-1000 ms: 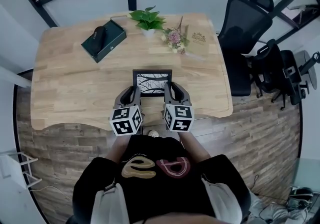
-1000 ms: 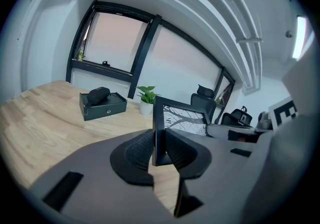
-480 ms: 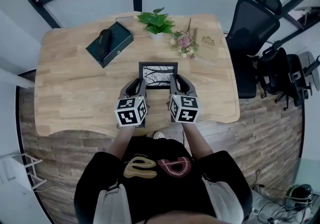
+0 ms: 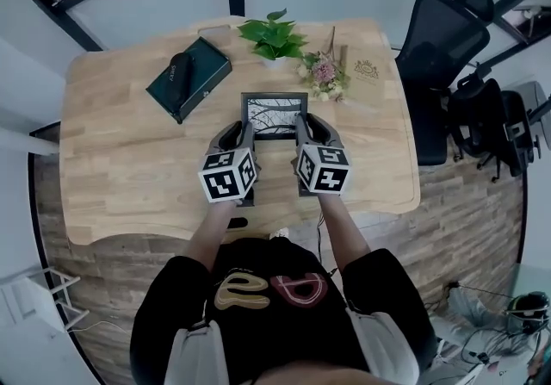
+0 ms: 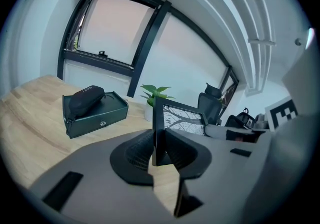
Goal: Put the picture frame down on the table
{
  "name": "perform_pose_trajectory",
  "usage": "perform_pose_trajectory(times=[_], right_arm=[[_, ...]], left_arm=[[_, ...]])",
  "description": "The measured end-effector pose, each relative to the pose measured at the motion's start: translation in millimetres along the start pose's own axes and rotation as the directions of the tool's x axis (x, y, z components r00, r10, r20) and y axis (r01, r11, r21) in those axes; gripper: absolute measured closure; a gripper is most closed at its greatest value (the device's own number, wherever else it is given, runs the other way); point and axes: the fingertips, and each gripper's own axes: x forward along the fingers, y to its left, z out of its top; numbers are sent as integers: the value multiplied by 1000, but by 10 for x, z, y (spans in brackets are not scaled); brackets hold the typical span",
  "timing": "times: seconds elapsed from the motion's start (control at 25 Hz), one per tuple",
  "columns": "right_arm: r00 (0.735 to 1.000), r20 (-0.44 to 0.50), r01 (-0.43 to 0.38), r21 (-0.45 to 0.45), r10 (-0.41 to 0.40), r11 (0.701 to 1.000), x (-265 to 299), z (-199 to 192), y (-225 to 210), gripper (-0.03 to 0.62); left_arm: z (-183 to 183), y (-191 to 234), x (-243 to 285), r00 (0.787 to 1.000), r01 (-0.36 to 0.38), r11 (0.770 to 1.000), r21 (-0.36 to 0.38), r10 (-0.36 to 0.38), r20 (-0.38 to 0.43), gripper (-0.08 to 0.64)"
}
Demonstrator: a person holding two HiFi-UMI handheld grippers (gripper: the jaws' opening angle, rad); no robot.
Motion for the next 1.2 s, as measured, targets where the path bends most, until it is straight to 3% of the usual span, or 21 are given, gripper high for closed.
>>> perform_pose_trajectory(times=[0.2, 0.64, 1.2], right_arm=[[1000, -15, 11, -1, -12, 1000, 250, 68, -49, 517], [996, -85, 34, 43, -30, 998, 856, -13, -209, 517], [979, -202, 46, 43, -37, 998, 1437, -354, -265, 517]], left_arm=[[87, 102, 237, 999, 16, 999, -37, -17, -28, 477], [166, 346, 809, 997, -2, 1000, -19, 0, -80, 477], [-119, 724, 1290, 979, -55, 997, -46, 45, -200, 479]])
